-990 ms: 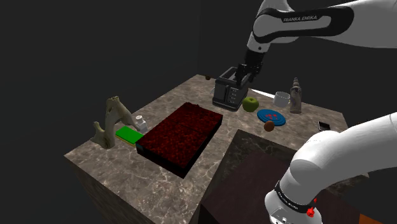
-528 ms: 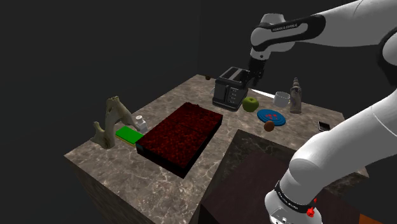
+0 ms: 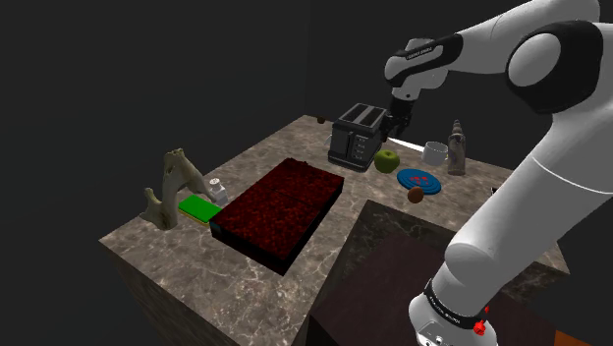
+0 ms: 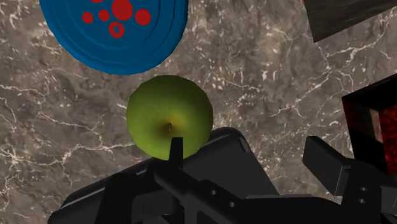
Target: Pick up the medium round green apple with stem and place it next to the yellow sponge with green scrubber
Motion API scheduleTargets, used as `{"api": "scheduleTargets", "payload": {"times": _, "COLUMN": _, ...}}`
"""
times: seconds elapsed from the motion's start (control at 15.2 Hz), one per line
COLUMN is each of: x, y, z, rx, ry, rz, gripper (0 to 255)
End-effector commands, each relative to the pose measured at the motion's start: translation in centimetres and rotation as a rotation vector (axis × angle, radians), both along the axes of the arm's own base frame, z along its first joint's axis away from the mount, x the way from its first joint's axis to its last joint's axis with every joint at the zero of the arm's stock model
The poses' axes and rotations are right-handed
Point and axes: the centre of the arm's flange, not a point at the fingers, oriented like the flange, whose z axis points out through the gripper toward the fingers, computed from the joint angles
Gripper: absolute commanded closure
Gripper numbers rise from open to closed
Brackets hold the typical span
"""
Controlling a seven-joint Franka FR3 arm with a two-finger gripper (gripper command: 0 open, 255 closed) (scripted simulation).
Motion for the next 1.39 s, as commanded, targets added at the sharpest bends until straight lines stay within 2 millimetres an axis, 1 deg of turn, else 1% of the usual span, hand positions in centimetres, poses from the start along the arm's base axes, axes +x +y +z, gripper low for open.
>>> {"api": "scheduleTargets", "payload": {"times": 0.0, "x": 0.5, "y": -2.3, "z": -1.4, "rx": 0.001, "ry": 0.013, "rz": 0.003, "gripper": 0}}
{"api": "scheduleTargets", "payload": {"times": 0.2, "x": 1.1, "y": -5.8, "z": -3.4, "rx": 0.005, "ry": 0.032, "rz": 0.005, "gripper": 0}}
{"api": "scheduleTargets", "payload": {"times": 0.26, "x": 1.2, "y": -5.9, "z": -3.4, "rx": 0.005, "ry": 0.032, "rz": 0.005, "gripper": 0}}
{"api": "scheduleTargets", "payload": {"times": 0.66, "x": 1.1, "y": -5.8, "z": -6.6, "rx": 0.005, "ry": 0.032, "rz": 0.005, "gripper": 0}}
{"api": "scheduleTargets", "payload": {"times": 0.73, "x": 1.1, "y": -5.8, "z": -7.4, "rx": 0.005, "ry": 0.032, "rz": 0.005, "gripper": 0}}
{"api": "scheduleTargets", "payload": {"times": 1.25, "x": 1.1, "y": -5.8, "z": -7.4, "rx": 0.005, "ry": 0.032, "rz": 0.005, "gripper": 0}}
{"api": "scheduleTargets", "payload": {"times": 1.32, "x": 1.1, "y": -5.8, "z": -7.4, "rx": 0.005, "ry": 0.032, "rz": 0.005, "gripper": 255}}
